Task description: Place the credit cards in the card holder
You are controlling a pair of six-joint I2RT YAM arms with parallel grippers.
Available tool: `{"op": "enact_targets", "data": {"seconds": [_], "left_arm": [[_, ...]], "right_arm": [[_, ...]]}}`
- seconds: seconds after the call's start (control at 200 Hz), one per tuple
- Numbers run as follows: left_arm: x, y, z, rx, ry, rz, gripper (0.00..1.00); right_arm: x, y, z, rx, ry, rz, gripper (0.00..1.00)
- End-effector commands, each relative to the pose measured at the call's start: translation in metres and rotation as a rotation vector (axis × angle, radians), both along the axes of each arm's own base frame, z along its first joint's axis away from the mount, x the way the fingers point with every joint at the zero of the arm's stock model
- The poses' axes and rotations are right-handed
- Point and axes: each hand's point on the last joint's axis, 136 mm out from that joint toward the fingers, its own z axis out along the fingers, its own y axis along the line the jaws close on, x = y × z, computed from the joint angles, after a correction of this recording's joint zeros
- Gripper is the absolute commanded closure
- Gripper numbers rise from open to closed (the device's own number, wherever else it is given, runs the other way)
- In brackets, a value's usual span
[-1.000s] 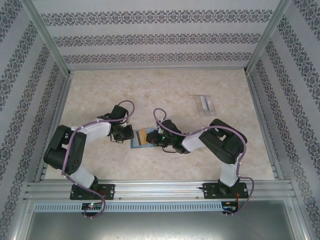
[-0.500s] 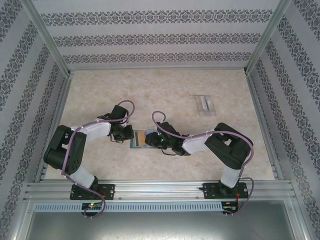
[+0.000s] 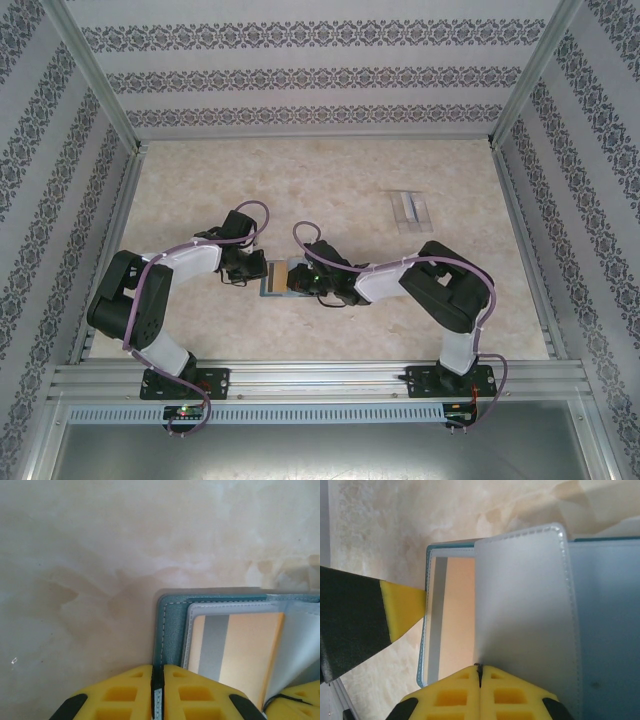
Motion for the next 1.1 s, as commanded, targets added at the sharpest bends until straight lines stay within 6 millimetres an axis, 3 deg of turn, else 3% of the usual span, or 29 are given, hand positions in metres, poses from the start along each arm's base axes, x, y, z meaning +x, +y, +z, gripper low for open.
{"op": "enact_targets", "data": {"seconds": [0.0,0.14,0.31,0.585,0.889,1.094], "left_arm": [[-0.008,-0.012,-0.018,-0.036,0.037,-0.022,0.87],[-0.009,-0.012,-0.016,-0.044,0.030,-0.014,0.86],[-0.008,-0.009,-0.009,-0.028,0.018,-0.016,0.81],[-0.003,-0.006,0.006,-0.023,-0.030,-0.010,0.74],[-0.009,-0.006,0.002,-0.028,-0.018,-0.018,0.74],[-0.011,-0.007,-0.001,-0.028,-0.011,-0.028,0.74]], "right_arm": [[-0.009,0.008,-0.012,-0.044,0.012,0.057,0.94],[-0.011,0.014,-0.007,-0.021,0.018,0.076,0.95],[-0.009,0.002,0.005,-0.060,-0.033,0.080,0.92],[-0.012,-0.029,0.037,-0.146,-0.125,0.063,0.74],[-0.022,-0.056,0.009,-0.262,-0.056,0.000,0.56],[-0.023,-0.062,-0.002,-0.301,-0.032,-0.016,0.53]]}}
